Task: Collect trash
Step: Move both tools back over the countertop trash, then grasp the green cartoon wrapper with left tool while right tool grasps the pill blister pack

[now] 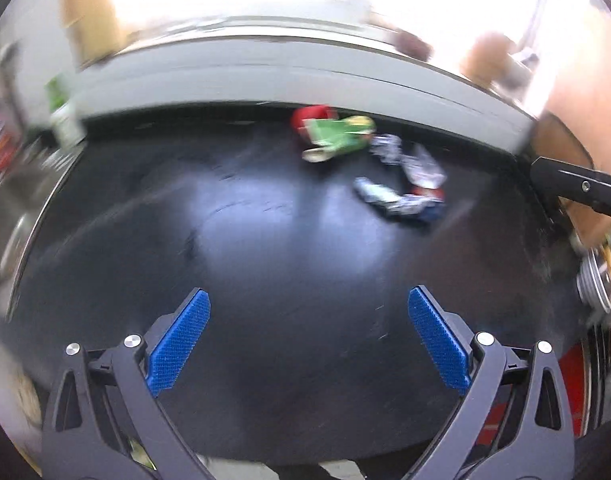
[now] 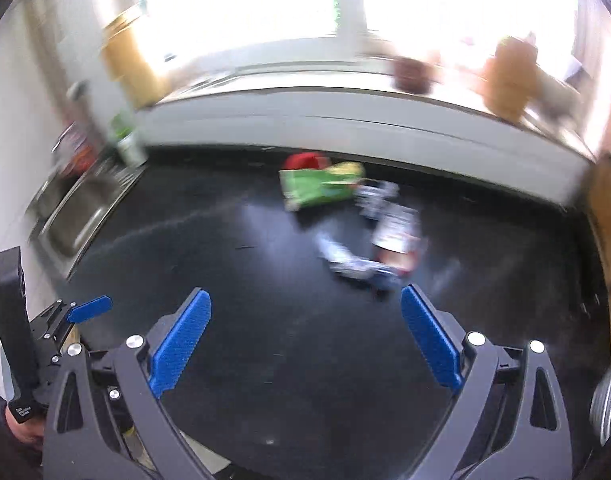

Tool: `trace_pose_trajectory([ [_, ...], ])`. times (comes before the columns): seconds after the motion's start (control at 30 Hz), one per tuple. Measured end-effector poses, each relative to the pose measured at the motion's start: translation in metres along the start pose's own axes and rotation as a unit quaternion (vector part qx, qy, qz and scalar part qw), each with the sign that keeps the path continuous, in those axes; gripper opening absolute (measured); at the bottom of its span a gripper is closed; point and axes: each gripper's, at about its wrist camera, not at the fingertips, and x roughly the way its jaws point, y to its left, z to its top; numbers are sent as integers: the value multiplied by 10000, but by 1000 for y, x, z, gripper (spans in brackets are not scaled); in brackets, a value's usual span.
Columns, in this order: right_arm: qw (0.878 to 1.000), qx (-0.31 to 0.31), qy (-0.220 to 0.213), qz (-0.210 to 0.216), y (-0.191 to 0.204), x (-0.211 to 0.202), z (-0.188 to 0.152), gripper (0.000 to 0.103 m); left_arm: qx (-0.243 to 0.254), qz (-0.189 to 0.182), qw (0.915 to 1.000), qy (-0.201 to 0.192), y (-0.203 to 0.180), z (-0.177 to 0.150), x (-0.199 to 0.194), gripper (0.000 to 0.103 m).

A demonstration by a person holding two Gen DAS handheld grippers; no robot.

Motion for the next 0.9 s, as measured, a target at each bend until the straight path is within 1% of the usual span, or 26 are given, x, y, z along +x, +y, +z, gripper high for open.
trace_pose_trajectory([
  [0.07, 9996, 289, 2, -54, -30, 0, -1, 93, 169, -44, 9998, 26, -15, 10, 11, 97],
  [0.17, 9989, 470, 53, -76, -54, 7, -3, 93, 356, -61, 9993, 70, -29, 23, 27, 97],
  [0.27, 9982, 572, 173, -20, -66, 20, 1, 93, 458, 3, 9989, 123, -34, 38, 46, 97],
  [0.4, 9981, 528, 319, 15, -76, 43, 10, 93, 522, 34, 9983, 259, -36, 61, 78, 97],
  [0.6, 9971, 459, 599, 55, -94, 97, 37, 93, 862, 155, 9960, 146, -37, 108, 139, 97],
  [0.73, 9951, 450, 878, 55, -109, 144, 54, 93, 986, 197, 9945, 307, -30, 136, 190, 97],
  [0.9, 9899, 538, 1309, 66, -126, 204, 66, 93, 964, 130, 9936, 572, -20, 156, 247, 96],
])
